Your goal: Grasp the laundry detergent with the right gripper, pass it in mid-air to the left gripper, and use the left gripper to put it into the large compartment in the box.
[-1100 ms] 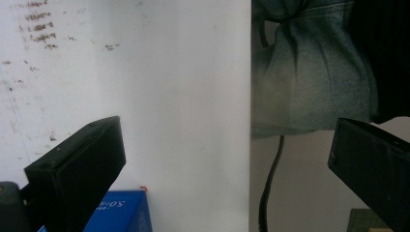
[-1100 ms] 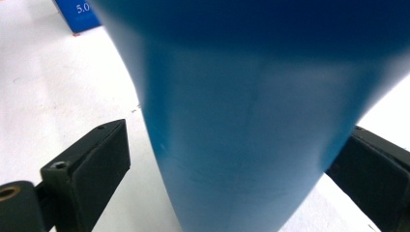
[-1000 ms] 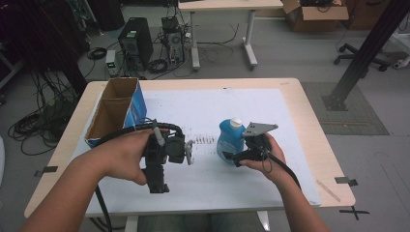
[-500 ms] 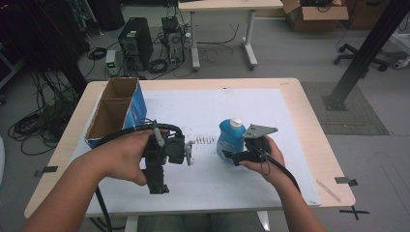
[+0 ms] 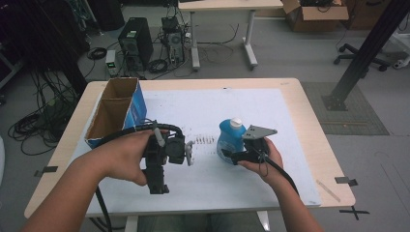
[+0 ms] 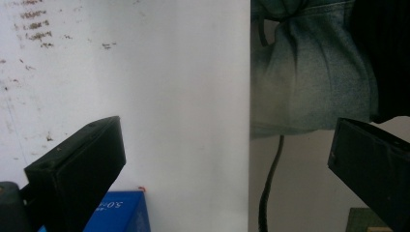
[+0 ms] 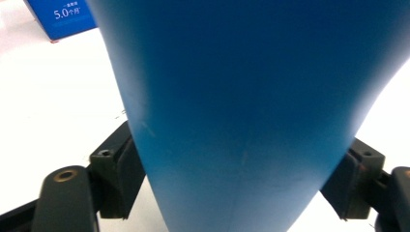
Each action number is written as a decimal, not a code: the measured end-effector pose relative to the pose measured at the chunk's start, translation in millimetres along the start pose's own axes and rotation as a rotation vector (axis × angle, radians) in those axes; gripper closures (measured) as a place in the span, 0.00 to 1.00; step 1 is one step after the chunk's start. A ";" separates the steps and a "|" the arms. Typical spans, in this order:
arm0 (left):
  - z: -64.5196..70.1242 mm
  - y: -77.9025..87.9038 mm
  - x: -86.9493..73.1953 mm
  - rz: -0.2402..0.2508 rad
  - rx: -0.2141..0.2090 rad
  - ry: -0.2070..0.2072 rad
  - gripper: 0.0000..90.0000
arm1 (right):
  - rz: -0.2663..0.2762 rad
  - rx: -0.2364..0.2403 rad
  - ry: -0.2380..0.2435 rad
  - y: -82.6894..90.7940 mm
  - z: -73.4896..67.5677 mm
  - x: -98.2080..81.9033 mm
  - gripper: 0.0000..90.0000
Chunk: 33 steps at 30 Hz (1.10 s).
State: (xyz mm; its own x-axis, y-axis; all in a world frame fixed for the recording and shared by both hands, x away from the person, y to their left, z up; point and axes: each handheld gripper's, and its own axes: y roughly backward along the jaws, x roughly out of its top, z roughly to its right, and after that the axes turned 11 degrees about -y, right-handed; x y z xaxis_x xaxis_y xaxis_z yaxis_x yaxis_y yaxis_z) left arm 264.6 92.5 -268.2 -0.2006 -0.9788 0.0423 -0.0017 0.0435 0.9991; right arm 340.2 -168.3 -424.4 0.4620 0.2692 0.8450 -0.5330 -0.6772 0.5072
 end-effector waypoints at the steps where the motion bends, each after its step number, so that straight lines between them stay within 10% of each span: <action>1: 0.2 0.1 0.1 0.001 -0.001 -0.001 0.00 | 0.002 0.002 0.000 -0.2 0.0 -0.1 0.26; 33: -2.4 -0.4 4.5 0.000 -0.001 -0.004 0.00 | 0.032 -0.009 0.062 -5.4 -6.0 -3.0 0.51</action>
State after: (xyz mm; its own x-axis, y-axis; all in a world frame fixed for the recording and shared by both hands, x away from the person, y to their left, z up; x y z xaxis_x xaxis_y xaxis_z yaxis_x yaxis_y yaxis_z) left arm 266.0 87.6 -268.4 -0.2047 -0.9779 0.0418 -0.0005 0.0428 0.9991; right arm 337.5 -161.3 -428.6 0.4006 0.2896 0.8693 -0.5532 -0.6799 0.4814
